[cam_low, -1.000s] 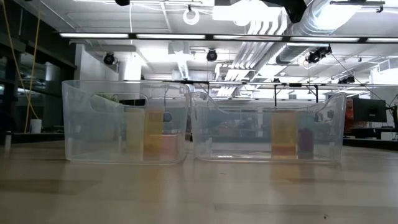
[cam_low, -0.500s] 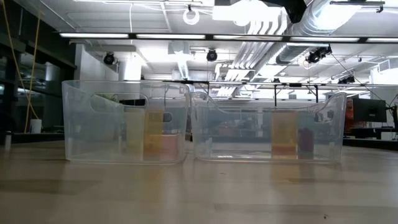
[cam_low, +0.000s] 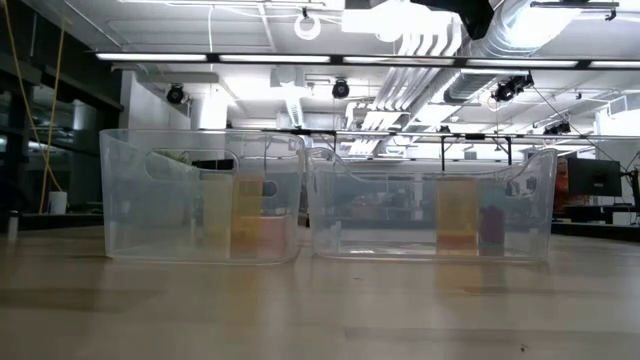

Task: Pick and place medicine bottles into bin by pill shape (circle, oval)
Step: Put the left blue pill bottle into the left transparent bin

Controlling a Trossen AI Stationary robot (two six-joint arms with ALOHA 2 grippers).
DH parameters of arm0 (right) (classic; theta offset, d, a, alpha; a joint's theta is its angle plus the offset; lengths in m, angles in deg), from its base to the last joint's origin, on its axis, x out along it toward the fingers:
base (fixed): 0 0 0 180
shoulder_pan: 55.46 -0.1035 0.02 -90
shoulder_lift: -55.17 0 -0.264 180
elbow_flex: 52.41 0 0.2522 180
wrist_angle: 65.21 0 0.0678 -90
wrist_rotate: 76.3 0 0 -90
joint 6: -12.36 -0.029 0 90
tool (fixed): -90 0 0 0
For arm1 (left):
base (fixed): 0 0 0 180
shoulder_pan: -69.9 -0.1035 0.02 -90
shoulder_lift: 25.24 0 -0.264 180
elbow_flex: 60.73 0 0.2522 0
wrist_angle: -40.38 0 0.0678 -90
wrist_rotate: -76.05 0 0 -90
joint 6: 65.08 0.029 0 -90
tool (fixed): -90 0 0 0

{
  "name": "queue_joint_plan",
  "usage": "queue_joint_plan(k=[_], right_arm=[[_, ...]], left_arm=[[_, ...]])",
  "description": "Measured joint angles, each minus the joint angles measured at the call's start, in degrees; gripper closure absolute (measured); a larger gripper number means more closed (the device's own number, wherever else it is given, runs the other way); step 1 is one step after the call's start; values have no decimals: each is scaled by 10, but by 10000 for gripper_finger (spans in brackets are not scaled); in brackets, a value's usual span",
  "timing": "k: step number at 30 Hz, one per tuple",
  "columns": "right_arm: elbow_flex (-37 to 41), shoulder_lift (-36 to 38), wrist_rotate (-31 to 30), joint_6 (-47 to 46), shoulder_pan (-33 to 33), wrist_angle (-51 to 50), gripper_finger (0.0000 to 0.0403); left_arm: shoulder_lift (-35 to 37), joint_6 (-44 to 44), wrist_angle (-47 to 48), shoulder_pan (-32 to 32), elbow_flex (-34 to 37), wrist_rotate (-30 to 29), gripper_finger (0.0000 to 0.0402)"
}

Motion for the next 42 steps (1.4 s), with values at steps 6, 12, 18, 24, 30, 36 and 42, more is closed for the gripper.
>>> queue_joint_plan(k=[6, 12, 18, 24, 30, 36, 42], right_arm=[[0, 0, 0, 11, 0, -4, 197], [0, 0, -1, 11, 0, -16, 197], [-1, 0, -1, 11, 0, -46, 197], [-1, 0, -1, -11, 0, -64, 197], [-1, 0, -1, -47, 0, -83, 197], [-1, 0, -1, -79, 0, -95, 197], [-1, 0, -1, -80, 0, -95, 197]], left_arm=[[-103, 24, 170, 119, -76, -34, 162], [-210, 58, 185, 207, -63, -111, 162], [-320, 58, 183, 236, -63, -126, 162], [-377, 37, 208, 240, -63, -127, 163], [-384, 0, 213, 242, -58, -158, 163], [-384, -27, 208, 242, -21, -140, 163], [-384, -27, 183, 240, -15, -153, 163]])
